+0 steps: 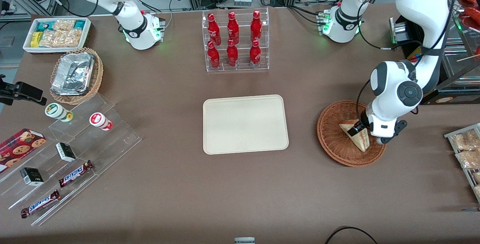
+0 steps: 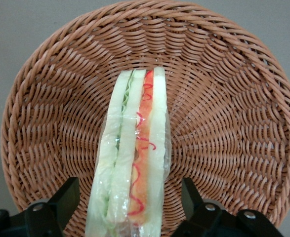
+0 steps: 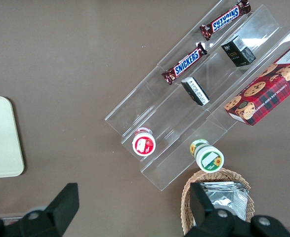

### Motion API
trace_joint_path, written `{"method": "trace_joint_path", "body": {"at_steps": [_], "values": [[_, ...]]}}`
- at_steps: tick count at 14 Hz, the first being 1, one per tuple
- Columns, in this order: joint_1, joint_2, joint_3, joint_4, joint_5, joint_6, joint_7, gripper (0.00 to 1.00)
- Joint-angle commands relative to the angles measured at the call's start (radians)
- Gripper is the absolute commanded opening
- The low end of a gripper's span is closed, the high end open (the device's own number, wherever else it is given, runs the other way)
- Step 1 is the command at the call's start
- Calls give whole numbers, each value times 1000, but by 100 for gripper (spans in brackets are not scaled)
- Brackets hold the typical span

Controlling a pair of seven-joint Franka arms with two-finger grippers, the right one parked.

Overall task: Place sandwich from basket to tray
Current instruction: 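Close the left gripper on the wrapped sandwich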

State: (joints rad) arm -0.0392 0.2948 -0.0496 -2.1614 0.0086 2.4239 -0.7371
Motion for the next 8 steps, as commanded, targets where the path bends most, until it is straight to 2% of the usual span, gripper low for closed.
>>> {"method": "trace_joint_path", "body": {"at_steps": [1, 7, 8], "values": [[-4, 10, 0, 37, 11, -8, 4, 0], [-10, -19, -21, 89, 13, -124, 1, 0], [-11, -25, -35, 124, 13, -188, 2, 0]]}}
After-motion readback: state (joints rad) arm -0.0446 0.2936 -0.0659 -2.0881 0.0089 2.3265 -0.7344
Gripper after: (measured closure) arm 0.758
